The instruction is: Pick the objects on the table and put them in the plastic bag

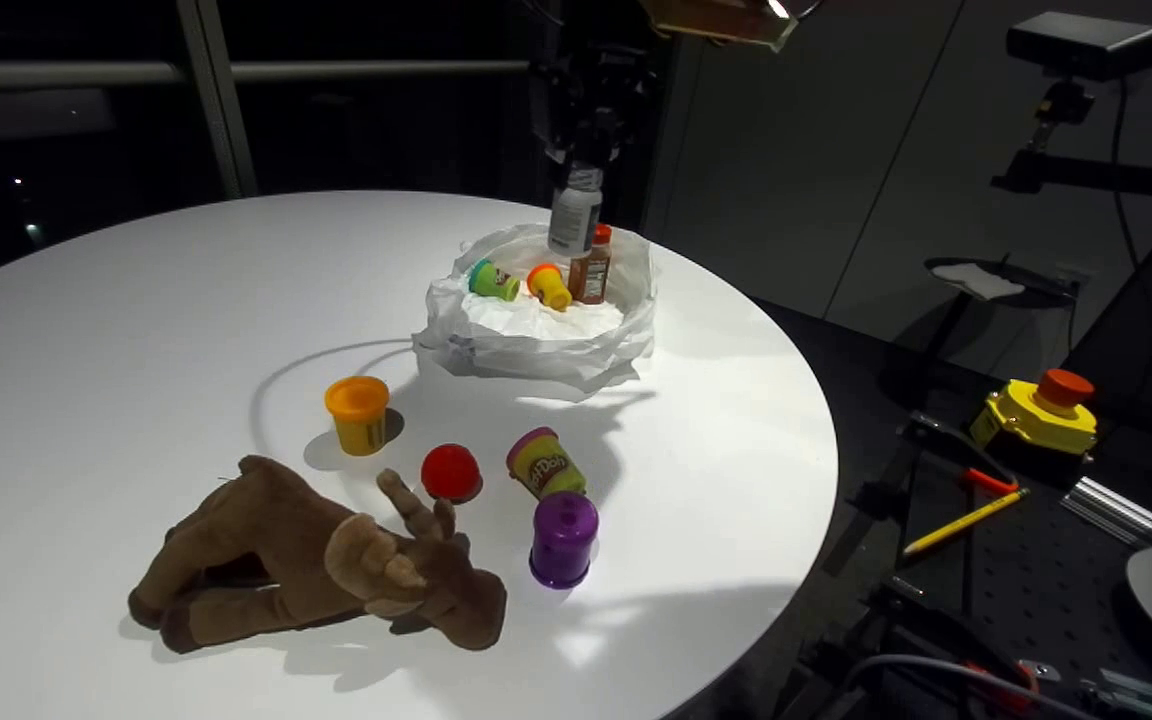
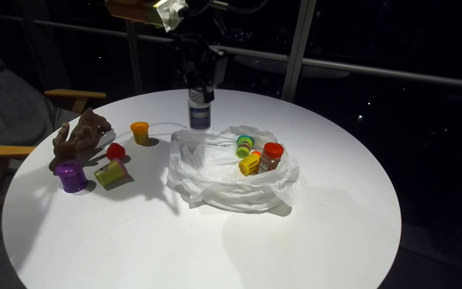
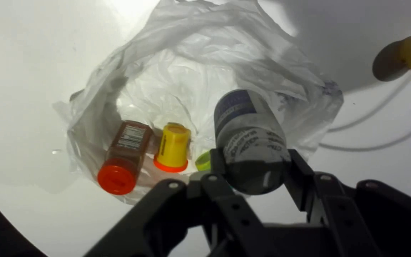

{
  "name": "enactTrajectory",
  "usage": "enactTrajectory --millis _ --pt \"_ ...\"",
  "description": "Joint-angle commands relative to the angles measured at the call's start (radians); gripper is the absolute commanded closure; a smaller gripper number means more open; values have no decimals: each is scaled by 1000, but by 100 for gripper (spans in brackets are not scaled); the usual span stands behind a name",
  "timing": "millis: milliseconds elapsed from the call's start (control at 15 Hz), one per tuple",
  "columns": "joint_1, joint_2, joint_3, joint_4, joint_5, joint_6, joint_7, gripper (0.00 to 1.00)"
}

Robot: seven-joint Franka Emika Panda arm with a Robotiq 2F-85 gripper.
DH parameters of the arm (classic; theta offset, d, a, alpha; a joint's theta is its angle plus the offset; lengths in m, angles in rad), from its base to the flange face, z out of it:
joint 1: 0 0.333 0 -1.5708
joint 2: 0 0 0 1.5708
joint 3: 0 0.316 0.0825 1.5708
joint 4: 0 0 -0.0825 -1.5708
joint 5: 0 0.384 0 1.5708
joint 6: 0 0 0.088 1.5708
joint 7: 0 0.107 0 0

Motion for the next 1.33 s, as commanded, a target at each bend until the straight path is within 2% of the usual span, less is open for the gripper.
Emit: enactTrajectory --millis 0,200,667,800,1200,1267 --pt "-42 48 -2 -34 -9 39 12 80" --pt "-48 104 -27 -49 -40 109 50 80" --pt "-21 206 -121 -30 -28 292 92 80" --pt "-17 238 -146 -22 -17 301 87 80" --pt "-24 298 -147 7 42 298 65 80" --pt "-19 294 -151 10 45 301 68 70"
